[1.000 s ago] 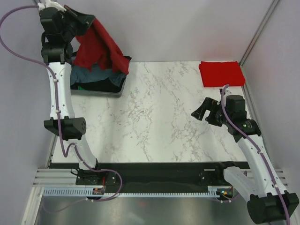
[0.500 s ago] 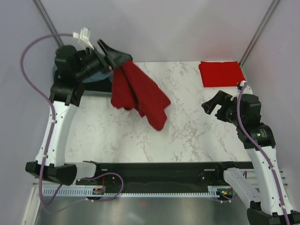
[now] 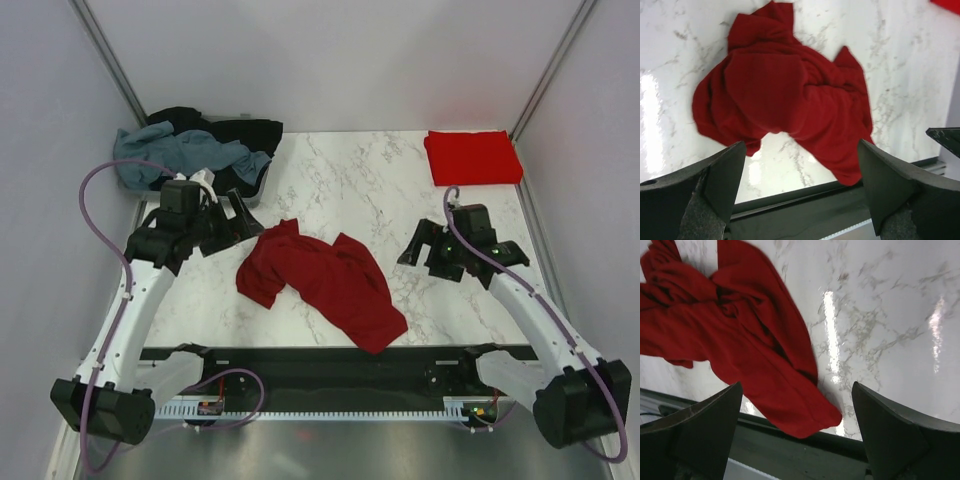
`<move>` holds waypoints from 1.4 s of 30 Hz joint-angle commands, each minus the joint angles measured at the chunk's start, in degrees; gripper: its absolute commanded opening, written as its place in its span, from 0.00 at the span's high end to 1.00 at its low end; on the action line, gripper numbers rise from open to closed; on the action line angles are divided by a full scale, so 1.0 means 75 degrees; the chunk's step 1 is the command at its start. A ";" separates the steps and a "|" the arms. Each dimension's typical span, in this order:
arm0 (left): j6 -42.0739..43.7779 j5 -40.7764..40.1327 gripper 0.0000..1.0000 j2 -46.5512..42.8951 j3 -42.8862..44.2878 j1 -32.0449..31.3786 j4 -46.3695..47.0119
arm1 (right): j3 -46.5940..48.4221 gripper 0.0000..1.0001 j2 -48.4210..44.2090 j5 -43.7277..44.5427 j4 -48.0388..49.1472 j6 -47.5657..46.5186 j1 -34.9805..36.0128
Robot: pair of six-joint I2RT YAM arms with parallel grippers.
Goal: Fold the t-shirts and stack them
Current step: Move the tshirt to the center of the board, then flatten the tshirt out
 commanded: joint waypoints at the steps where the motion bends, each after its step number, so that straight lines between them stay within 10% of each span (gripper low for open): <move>1: 0.0335 -0.1220 0.02 0.0253 -0.0444 0.0044 -0.0296 | 0.0332 0.02 0.0720 0.0128 0.0936 0.0028 0.1089; 15: 0.0838 -0.1070 0.08 0.0349 -0.1042 0.0477 0.0290 | 0.4198 0.15 0.6358 0.0866 0.1641 -0.1048 0.2265; 28: 0.1037 -0.1023 0.08 -0.0402 -0.1711 0.0548 0.0302 | 0.5911 0.31 0.8483 0.2461 0.0938 -0.1636 0.2840; 42: 0.0908 -0.0977 0.09 -0.0613 -0.1910 0.0548 0.0490 | 0.6146 0.93 0.8718 0.3106 0.0668 -0.1671 0.3215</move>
